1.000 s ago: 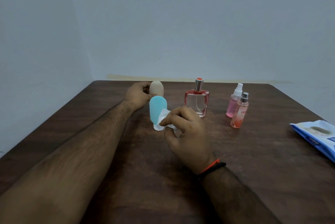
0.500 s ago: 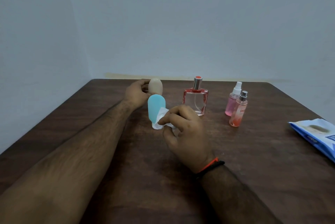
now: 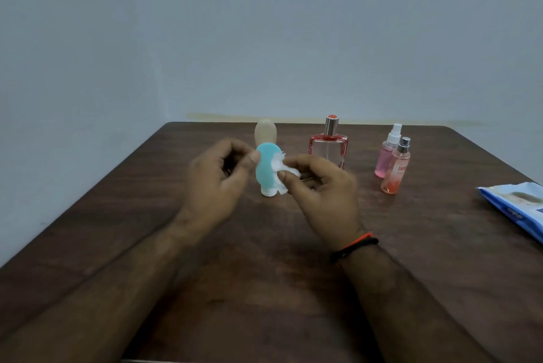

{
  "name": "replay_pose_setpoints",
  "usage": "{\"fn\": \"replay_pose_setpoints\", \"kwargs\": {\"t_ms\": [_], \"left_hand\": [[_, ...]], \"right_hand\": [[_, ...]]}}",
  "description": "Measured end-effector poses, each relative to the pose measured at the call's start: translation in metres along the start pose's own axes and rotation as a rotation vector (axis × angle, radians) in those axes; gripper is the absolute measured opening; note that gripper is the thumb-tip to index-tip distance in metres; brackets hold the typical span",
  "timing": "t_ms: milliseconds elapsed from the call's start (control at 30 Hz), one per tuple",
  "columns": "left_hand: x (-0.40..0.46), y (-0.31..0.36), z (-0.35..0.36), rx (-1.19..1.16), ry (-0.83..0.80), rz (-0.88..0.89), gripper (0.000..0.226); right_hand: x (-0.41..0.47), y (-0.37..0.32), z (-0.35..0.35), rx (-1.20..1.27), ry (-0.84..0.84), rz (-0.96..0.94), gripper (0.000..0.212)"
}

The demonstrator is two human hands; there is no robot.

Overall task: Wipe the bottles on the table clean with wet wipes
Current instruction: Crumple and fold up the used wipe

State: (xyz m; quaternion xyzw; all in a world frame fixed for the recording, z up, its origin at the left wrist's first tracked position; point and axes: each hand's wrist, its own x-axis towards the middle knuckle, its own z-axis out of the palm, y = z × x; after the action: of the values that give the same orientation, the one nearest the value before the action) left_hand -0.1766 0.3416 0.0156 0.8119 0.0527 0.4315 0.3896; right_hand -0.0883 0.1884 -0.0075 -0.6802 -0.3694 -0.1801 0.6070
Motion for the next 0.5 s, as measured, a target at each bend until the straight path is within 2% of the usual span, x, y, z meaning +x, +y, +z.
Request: {"fn": "replay_pose_setpoints", "kwargs": {"t_ms": [100,167,267,367,500], "left_hand": [[-0.016,0.002,0.007,-0.199,-0.209,-0.246,0.013],[-0.019,0.000,0.014,-0.236,-0.342,-0.309,0.031],[-0.017,0.000,0.021,-0.341,-0.446,-0.354,0.053],[-0.013,0.005,0.030,-0.557,-0.493,-0.448,0.050],[-0.018,0.008,0.035,-0.600,-0.447,-0.453,0.036]], "right_hand": [[-0.002,-0.002,-0.006,0.163,-0.023,0.175,0.013],[-0.003,-0.005,-0.012,0.235,-0.042,0.225,0.009],[-0.005,-0.008,-0.022,0.254,-0.118,0.278,0.007],[-0.004,-0.003,-0.030,0.248,-0.167,0.322,0.006],[-0.004,0.004,-0.038,0.224,-0.165,0.356,0.006]]}}
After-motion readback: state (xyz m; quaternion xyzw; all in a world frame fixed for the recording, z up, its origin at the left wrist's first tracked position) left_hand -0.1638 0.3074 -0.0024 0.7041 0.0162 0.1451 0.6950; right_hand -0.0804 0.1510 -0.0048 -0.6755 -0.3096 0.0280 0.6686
